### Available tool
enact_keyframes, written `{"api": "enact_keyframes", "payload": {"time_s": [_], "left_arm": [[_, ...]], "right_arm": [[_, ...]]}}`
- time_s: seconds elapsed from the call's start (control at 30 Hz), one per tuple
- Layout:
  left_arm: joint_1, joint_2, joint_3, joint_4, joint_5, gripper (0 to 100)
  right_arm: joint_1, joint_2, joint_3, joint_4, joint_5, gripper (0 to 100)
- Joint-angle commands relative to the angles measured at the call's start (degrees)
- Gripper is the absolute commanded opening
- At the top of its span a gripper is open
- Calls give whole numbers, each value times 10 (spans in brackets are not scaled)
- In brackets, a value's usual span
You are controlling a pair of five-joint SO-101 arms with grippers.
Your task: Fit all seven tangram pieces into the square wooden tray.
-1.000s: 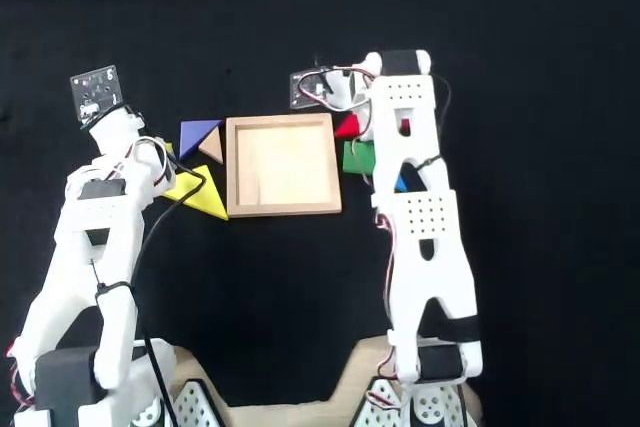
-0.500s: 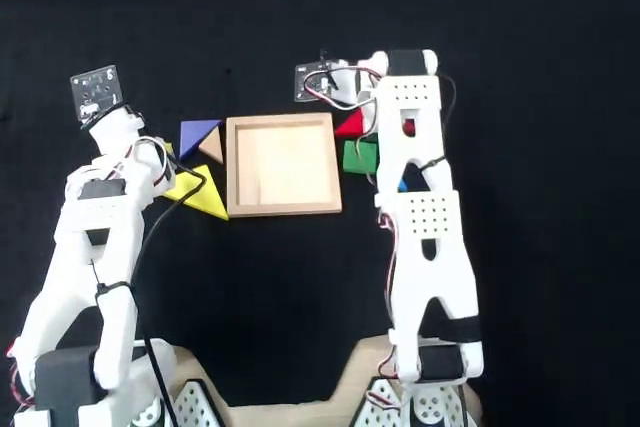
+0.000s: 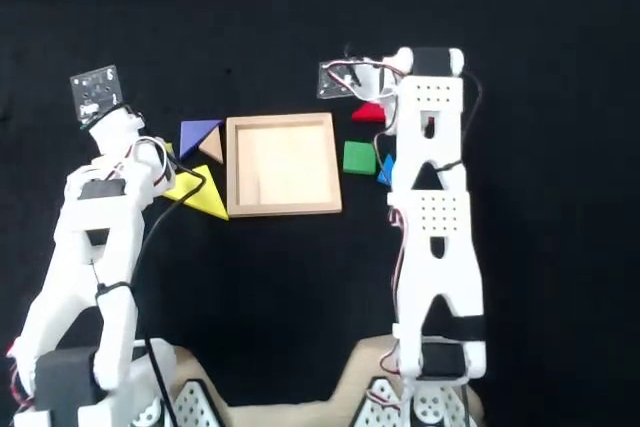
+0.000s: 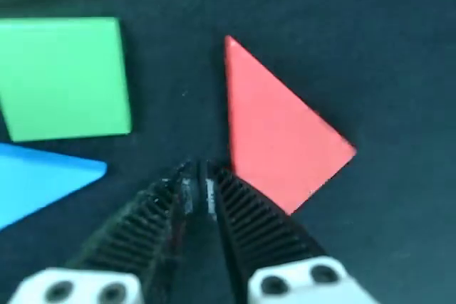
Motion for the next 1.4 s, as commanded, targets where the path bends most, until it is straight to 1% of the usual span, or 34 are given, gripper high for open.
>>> {"api": "enact_keyframes", "payload": {"time_s": [0.0,0.07,0.2,0.23,0.3,0.4,0.47,0.53,0.6,0.63,0.73,0.77,0.8,0.83,0.9,0.93,1.0,1.13,1.37], "left_arm": [[-5,-17,-22,-11,-4,141],[-5,-17,-22,-11,-4,141],[-5,-17,-22,-11,-4,141],[-5,-17,-22,-11,-4,141],[-5,-17,-22,-11,-4,141],[-5,-17,-22,-11,-4,141],[-5,-17,-22,-11,-4,141],[-5,-17,-22,-11,-4,141],[-5,-17,-22,-11,-4,141],[-5,-17,-22,-11,-4,141],[-5,-17,-22,-11,-4,141],[-5,-17,-22,-11,-4,141],[-5,-17,-22,-11,-4,141],[-5,-17,-22,-11,-4,141],[-5,-17,-22,-11,-4,141],[-5,-17,-22,-11,-4,141],[-5,-17,-21,-11,-4,141],[-3,-17,-22,-11,-4,141],[-4,-17,-22,-11,-4,141]], "right_arm": [[8,-25,-23,18,-17,11],[8,-26,-25,10,-27,11],[16,-42,-27,-39,-69,24],[17,-46,-27,-45,-79,51],[17,-50,-26,-56,-98,153],[18,-39,-22,-120,-140,302],[17,-22,-25,-175,-149,342],[16,-5,-26,-248,-149,334],[19,4,-26,-331,-150,277],[20,7,-26,-364,-151,227],[19,21,-1,-429,-164,11],[18,31,7,-456,-171,15],[18,44,18,-488,-175,51],[18,56,26,-517,-178,60],[20,81,29,-556,-183,31],[21,89,27,-559,-183,10],[22,96,7,-535,-183,15],[12,95,-29,-410,-179,11],[8,82,-27,-288,-179,11]]}}
